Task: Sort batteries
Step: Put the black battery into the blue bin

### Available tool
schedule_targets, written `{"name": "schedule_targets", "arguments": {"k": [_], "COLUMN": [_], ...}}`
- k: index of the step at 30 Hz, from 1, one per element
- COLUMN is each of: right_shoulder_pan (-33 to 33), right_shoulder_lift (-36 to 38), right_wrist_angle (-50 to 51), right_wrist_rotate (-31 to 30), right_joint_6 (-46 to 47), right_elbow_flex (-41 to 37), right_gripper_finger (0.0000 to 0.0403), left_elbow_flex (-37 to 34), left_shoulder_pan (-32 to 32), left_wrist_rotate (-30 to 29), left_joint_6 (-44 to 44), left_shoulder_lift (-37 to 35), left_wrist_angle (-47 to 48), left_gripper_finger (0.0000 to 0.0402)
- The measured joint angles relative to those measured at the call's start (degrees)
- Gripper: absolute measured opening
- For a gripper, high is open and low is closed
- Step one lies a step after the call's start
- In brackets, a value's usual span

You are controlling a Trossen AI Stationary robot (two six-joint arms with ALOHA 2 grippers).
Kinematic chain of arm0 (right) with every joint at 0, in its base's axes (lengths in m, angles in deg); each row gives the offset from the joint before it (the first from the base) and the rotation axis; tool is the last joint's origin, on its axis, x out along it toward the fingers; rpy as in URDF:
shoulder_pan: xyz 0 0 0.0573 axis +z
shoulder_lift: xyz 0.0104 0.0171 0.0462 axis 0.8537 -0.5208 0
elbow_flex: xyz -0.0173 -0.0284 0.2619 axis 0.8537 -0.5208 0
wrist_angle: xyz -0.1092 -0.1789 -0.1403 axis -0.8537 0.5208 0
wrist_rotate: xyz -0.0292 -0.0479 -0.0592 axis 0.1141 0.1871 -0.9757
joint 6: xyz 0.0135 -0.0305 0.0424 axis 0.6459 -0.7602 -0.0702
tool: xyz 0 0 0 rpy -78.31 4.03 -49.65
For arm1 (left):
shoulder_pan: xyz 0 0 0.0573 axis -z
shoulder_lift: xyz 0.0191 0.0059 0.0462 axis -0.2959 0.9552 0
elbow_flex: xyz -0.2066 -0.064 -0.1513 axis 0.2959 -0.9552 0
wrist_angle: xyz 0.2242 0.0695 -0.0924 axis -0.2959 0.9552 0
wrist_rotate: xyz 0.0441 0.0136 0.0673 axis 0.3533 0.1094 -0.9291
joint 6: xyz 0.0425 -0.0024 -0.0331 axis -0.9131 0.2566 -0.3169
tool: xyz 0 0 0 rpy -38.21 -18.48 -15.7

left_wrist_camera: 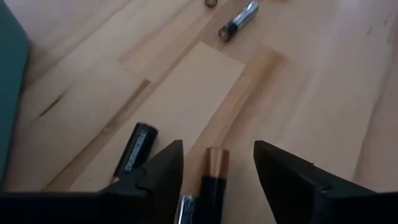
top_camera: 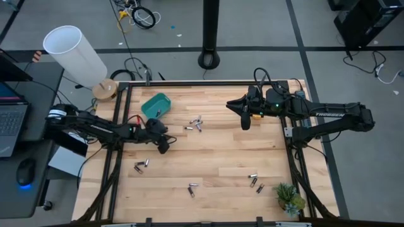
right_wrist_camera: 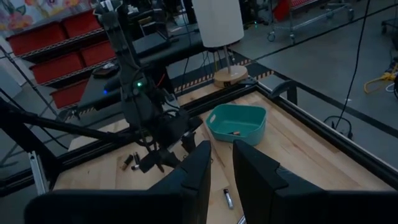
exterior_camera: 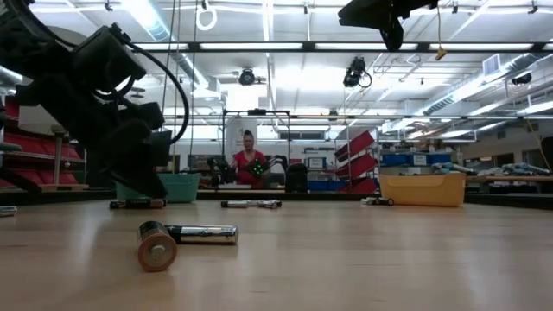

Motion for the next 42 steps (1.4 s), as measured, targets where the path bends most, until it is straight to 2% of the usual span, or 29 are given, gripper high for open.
{"name": "schedule_targets", "arguments": {"k": [13, 23, 42], "right_shoulder_pan": [0.0, 0.0, 0.0], "right_shoulder_lift": [0.0, 0.0, 0.0], "right_wrist_angle": [0.0, 0.0, 0.0], "right_wrist_rotate": [0.0, 0.0, 0.0], "right_joint_6": [0.5, 0.5, -0.1], "right_elbow_flex": [0.0, 0.0, 0.0], "right_gripper_finger": [0.0063, 0.0051, 0.0032], "left_elbow_flex": [0.2, 0.2, 3.4], "left_shoulder_pan": [0.0, 0.0, 0.0], "left_wrist_rotate": [3.3, 5.4, 3.9], "left_joint_6": [-6.9, -10.8, -10.6], "left_shoulder_lift": [5.2, 5.2, 5.6], "left_wrist_angle": [-2.3, -2.4, -1.0], "left_gripper_finger": [0.0143, 0.0057, 0.0056]}}
